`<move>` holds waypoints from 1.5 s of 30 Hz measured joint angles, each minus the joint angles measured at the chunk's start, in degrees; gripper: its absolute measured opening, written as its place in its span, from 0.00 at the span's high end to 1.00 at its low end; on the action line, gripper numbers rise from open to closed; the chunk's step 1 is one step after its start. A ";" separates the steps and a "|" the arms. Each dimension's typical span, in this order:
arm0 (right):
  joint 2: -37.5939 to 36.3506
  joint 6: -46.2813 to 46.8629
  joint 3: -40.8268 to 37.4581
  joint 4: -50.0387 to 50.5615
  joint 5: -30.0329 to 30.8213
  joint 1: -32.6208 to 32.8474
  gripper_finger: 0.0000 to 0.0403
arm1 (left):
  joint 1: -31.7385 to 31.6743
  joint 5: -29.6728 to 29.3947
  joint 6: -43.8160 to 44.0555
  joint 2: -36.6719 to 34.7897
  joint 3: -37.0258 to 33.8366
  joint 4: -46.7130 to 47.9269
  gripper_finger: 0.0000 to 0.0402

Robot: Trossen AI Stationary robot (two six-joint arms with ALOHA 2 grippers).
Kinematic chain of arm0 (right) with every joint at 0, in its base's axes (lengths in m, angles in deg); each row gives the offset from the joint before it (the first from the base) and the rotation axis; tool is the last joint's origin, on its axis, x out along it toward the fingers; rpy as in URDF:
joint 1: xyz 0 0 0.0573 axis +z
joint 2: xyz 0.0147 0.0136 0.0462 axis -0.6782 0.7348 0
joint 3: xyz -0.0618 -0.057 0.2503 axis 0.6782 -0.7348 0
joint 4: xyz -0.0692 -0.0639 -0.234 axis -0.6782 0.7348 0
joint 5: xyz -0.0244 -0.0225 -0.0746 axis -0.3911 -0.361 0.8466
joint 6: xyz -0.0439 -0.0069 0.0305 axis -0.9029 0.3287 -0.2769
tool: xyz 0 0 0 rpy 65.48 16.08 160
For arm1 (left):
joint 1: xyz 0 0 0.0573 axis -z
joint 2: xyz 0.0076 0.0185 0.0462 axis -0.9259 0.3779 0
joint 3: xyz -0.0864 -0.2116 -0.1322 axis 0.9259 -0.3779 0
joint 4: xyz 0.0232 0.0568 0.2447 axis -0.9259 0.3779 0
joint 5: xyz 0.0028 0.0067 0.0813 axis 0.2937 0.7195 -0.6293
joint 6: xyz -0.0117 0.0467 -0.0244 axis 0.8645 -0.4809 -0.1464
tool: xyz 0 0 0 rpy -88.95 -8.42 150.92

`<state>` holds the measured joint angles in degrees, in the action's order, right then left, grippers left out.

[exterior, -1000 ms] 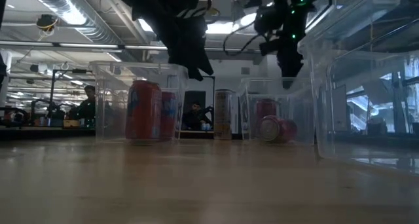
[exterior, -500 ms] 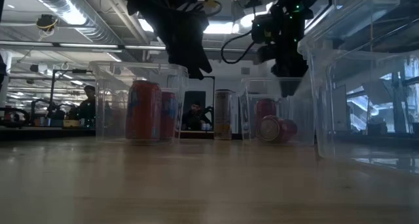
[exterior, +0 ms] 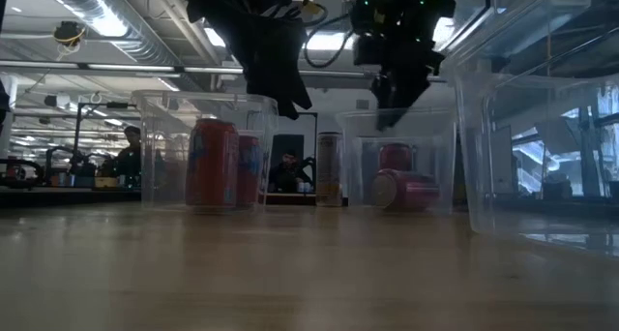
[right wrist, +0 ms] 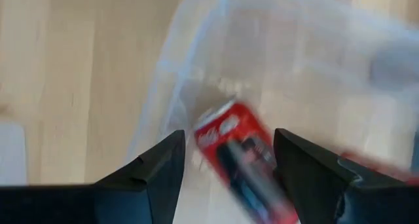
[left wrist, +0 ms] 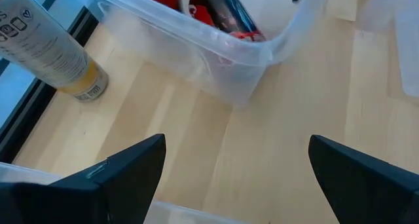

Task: Sort soda cans
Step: Remove the top red-white soda can from the top right transparent bin

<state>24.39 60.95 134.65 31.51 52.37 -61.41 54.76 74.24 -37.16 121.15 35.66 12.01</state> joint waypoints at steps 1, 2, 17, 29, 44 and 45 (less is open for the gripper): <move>0.00 0.04 0.01 -1.20 -0.22 0.58 0.42 | 0.01 0.00 0.11 0.00 0.00 0.07 0.10; 0.00 0.04 0.00 -2.04 -0.47 1.04 0.42 | 0.04 0.00 0.22 0.00 0.00 0.17 0.10; -0.13 -4.73 5.70 4.62 11.40 0.22 0.42 | 0.04 -0.02 0.24 0.00 0.00 1.60 0.10; 1.17 -4.42 2.08 1.74 11.73 -0.49 0.27 | 0.04 -0.02 -0.02 -1.59 -0.07 2.49 0.10; 1.13 -13.83 -7.09 -9.70 9.65 -0.47 0.02 | 0.04 -0.04 -0.17 -2.60 -0.07 2.89 0.10; 1.07 -13.79 -7.60 -9.89 9.57 -0.52 0.03 | 0.04 -0.05 -0.17 -2.60 -0.07 2.86 0.10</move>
<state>25.46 47.16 127.05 21.62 61.94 -61.93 54.80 74.19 -37.33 118.55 35.60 14.87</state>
